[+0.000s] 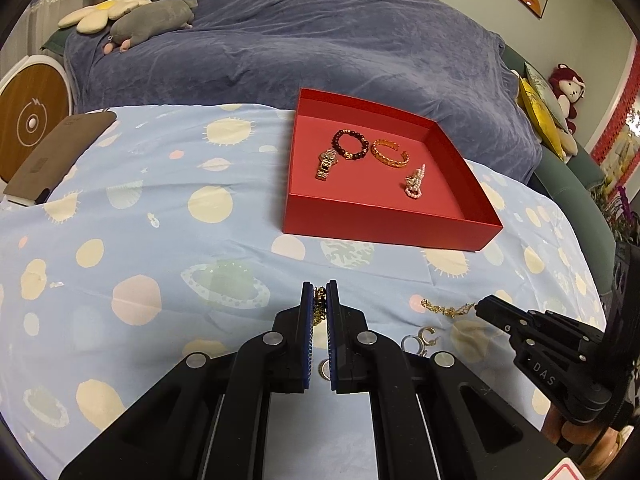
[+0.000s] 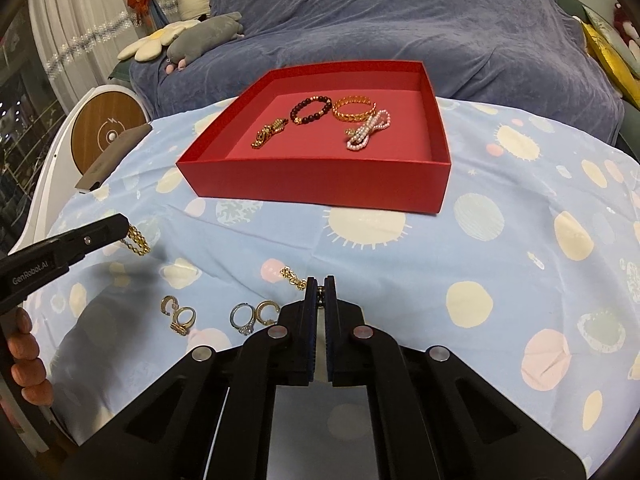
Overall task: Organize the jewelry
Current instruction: 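Carry both chains into the red box and open both tools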
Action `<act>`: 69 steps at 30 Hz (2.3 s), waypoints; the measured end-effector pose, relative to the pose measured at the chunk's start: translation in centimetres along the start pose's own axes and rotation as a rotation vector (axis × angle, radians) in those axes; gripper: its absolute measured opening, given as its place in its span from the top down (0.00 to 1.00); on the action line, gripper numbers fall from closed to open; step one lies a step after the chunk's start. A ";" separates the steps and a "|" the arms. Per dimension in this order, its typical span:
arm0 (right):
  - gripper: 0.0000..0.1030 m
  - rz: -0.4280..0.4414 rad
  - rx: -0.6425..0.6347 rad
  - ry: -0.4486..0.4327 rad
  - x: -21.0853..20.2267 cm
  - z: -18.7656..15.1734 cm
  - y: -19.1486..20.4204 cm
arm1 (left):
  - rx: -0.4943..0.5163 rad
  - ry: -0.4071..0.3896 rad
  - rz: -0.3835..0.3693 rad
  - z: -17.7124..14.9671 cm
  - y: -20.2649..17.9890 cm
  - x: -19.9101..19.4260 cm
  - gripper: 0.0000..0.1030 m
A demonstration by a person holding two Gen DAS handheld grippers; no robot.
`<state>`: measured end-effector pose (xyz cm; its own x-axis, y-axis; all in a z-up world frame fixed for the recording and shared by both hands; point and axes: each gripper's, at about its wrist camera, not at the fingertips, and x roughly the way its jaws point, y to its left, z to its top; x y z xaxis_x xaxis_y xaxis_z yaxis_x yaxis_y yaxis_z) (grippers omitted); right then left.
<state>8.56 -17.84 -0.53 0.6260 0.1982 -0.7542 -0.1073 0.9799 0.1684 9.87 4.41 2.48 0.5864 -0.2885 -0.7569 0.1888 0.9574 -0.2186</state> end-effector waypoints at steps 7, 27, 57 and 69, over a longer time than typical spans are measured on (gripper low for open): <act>0.98 0.016 0.037 -0.086 -3.4 1.8 -1.1 | 0.000 -0.008 -0.010 0.8 -0.9 -0.2 0.96; 0.98 0.031 0.068 -0.329 -7.1 13.8 -2.3 | 0.051 -0.125 -0.017 11.9 -5.1 1.4 0.96; 0.95 -0.008 0.087 -0.217 -2.2 12.6 -3.7 | 0.022 -0.058 0.029 12.3 -4.8 6.0 0.61; 0.85 0.047 0.060 -0.127 -4.5 5.4 -0.3 | 0.075 -0.035 0.079 5.7 -2.7 1.7 0.53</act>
<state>9.93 -19.10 6.19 0.7147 0.2354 -0.6586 -0.0952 0.9656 0.2419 14.83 1.23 5.29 0.6286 -0.2133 -0.7479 0.1984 0.9738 -0.1110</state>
